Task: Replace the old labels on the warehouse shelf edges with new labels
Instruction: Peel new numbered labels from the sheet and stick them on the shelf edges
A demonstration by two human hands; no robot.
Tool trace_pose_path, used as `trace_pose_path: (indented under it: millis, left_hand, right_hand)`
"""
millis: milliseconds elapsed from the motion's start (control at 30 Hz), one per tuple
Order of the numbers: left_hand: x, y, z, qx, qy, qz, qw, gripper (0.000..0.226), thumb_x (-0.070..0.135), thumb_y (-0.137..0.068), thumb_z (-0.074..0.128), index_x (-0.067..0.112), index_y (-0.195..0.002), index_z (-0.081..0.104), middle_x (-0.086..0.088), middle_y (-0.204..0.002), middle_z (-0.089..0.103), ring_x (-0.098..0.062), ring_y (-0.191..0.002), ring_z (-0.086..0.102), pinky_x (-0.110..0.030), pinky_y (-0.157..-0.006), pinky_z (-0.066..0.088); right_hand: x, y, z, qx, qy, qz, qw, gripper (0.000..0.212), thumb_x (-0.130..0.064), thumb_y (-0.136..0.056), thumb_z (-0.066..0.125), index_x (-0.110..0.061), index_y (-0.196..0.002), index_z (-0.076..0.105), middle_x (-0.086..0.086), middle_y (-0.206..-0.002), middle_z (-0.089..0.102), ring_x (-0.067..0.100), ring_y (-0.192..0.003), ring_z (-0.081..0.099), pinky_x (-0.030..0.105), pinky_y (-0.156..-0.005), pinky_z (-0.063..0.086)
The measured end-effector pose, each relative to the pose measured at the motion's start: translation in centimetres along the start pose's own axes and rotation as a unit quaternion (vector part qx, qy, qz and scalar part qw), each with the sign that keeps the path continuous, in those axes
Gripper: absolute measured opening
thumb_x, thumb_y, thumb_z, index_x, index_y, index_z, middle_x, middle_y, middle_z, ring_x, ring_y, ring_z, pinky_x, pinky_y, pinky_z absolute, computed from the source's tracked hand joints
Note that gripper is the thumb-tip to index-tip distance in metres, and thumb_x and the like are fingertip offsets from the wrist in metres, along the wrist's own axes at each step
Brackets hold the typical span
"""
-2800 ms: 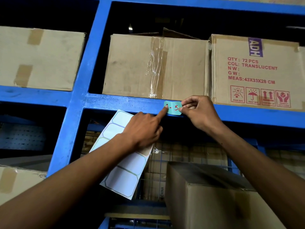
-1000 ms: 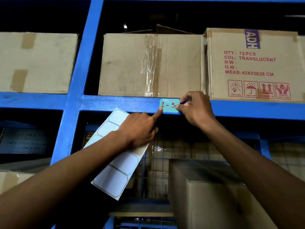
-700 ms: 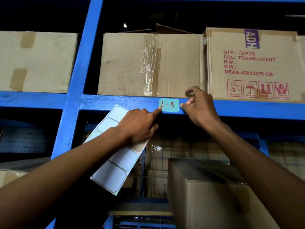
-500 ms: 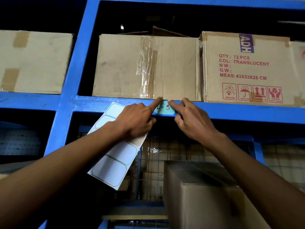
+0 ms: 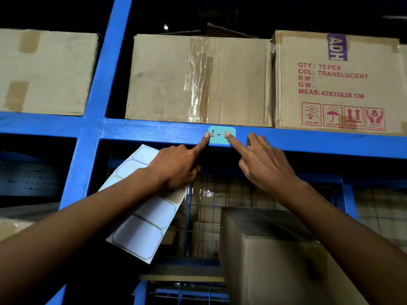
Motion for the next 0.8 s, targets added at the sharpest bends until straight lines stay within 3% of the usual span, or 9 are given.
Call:
trace_pose_path:
  millis: [200, 300, 400, 500, 600, 667, 733, 800]
  left_hand:
    - [0.4, 1.6, 0.8, -0.023, 0.044, -0.021, 0.999, 0.082, 0.027, -0.089, 0.046, 0.034, -0.146, -0.012, -0.027, -0.090, 0.061, -0.044, -0.080, 0.057, -0.036, -0.062, 0.035]
    - [0.6, 2.9, 2.2, -0.074, 0.176, -0.037, 0.981, 0.091, 0.006, -0.081, 0.046, 0.038, -0.144, -0.011, -0.028, -0.085, 0.061, -0.043, -0.075, 0.055, -0.040, -0.071, 0.045]
    - [0.5, 4.4, 2.6, -0.056, 0.331, -0.074, 0.939, 0.090, -0.007, -0.078, 0.043, 0.035, -0.147, 0.005, -0.021, -0.078, 0.057, -0.023, -0.067, 0.045, -0.031, -0.071, 0.043]
    - [-0.9, 5.8, 2.5, 0.011, 0.456, -0.144, 0.878, 0.064, -0.004, -0.087, 0.046, 0.027, -0.142, 0.032, -0.009, -0.069, 0.053, -0.015, -0.054, 0.041, -0.028, -0.054, 0.040]
    - [-1.9, 7.2, 1.9, 0.040, 0.523, -0.204, 0.827, 0.042, 0.001, -0.090, 0.051, 0.021, -0.127, 0.048, -0.013, -0.072, 0.052, -0.019, -0.056, 0.040, -0.027, -0.048, 0.035]
    - [-1.5, 8.1, 0.7, 0.048, 0.536, -0.205, 0.818, 0.035, 0.001, -0.089, 0.054, 0.017, -0.120, 0.052, -0.012, -0.068, 0.050, -0.016, -0.053, 0.039, -0.023, -0.044, 0.035]
    - [-1.3, 9.4, -0.9, 0.052, 0.558, -0.204, 0.803, 0.029, 0.002, -0.088, 0.056, 0.012, -0.116, 0.054, -0.007, -0.062, 0.049, -0.010, -0.048, 0.038, -0.018, -0.041, 0.034]
    - [-1.2, 10.5, -2.5, 0.040, 0.589, -0.197, 0.783, 0.027, 0.005, -0.086, 0.061, 0.009, -0.113, 0.055, -0.004, -0.060, 0.049, -0.006, -0.046, 0.040, -0.016, -0.043, 0.035]
  right_hand:
    - [0.1, 1.6, 0.2, 0.004, -0.047, 0.012, 0.999, 0.061, -0.024, -0.090, 0.043, -0.021, -0.146, 0.017, 0.011, -0.119, 0.041, 0.023, -0.101, 0.043, 0.029, -0.067, 0.037]
    - [0.0, 1.5, 0.2, 0.007, -0.143, 0.047, 0.989, 0.057, -0.022, -0.091, 0.043, -0.020, -0.145, 0.024, 0.009, -0.114, 0.043, 0.021, -0.104, 0.043, 0.031, -0.070, 0.039]
    - [0.6, 2.2, -0.3, 0.039, -0.323, 0.121, 0.938, 0.045, -0.015, -0.089, 0.050, -0.016, -0.134, 0.047, 0.005, -0.102, 0.049, 0.017, -0.096, 0.049, 0.033, -0.078, 0.046]
    - [-1.3, 4.2, -1.3, 0.060, -0.452, 0.140, 0.879, 0.023, -0.010, -0.085, 0.058, -0.013, -0.106, 0.067, 0.001, -0.089, 0.058, 0.008, -0.077, 0.054, 0.021, -0.073, 0.045]
    - [-5.2, 6.9, -1.5, -0.012, -0.515, 0.143, 0.845, 0.017, -0.014, -0.081, 0.066, -0.018, -0.097, 0.068, 0.002, -0.087, 0.065, 0.010, -0.076, 0.060, 0.017, -0.070, 0.048]
    - [-7.3, 8.5, -1.6, -0.063, -0.567, 0.156, 0.806, 0.022, -0.011, -0.079, 0.069, -0.022, -0.097, 0.063, 0.004, -0.083, 0.065, 0.008, -0.071, 0.061, 0.015, -0.066, 0.049]
    - [-9.1, 9.7, -2.7, -0.082, -0.608, 0.159, 0.773, 0.030, -0.001, -0.077, 0.069, -0.023, -0.094, 0.058, 0.006, -0.077, 0.064, 0.005, -0.062, 0.058, 0.012, -0.061, 0.048]
    - [-10.0, 10.3, -4.3, -0.074, -0.619, 0.162, 0.765, 0.034, 0.006, -0.076, 0.067, -0.022, -0.092, 0.056, 0.012, -0.076, 0.064, 0.009, -0.064, 0.058, 0.015, -0.062, 0.049]
Point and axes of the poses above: each hand's wrist, its own y-axis away from the middle knuckle, its own z-axis out of the palm, x = y × z, the point moved 9 cm from there along -y, towards the middle knuckle
